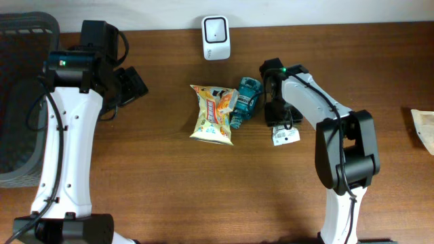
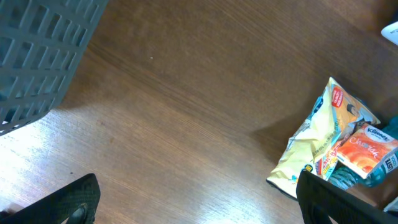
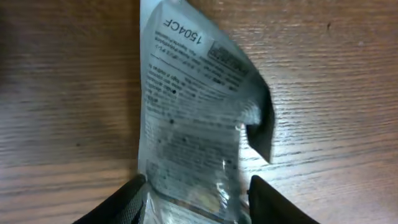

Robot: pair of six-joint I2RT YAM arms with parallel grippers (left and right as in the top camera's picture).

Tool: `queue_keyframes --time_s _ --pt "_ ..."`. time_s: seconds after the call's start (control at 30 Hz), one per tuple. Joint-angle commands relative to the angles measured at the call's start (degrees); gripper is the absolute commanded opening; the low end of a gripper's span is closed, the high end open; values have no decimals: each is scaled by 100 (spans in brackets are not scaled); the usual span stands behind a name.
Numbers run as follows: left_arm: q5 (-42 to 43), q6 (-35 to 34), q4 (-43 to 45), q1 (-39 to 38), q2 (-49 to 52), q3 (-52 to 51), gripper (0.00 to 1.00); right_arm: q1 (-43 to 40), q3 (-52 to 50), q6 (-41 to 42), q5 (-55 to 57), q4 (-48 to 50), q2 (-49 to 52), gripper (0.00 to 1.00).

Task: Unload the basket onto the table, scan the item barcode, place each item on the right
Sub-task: 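Close the right gripper on the white packet's corner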

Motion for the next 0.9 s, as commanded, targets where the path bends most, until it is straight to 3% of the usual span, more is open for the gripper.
queue_keyframes --time_s 0.0,0.37,0.87 --pt "0 -59 -7 -2 -28 9 99 31 -184 31 431 70 -42 52" --pt "0 -59 -7 -2 -28 9 99 31 -186 68 468 173 -42 40" --pt "0 -59 -7 -2 -28 9 99 28 433 247 -243 -33 -44 38"
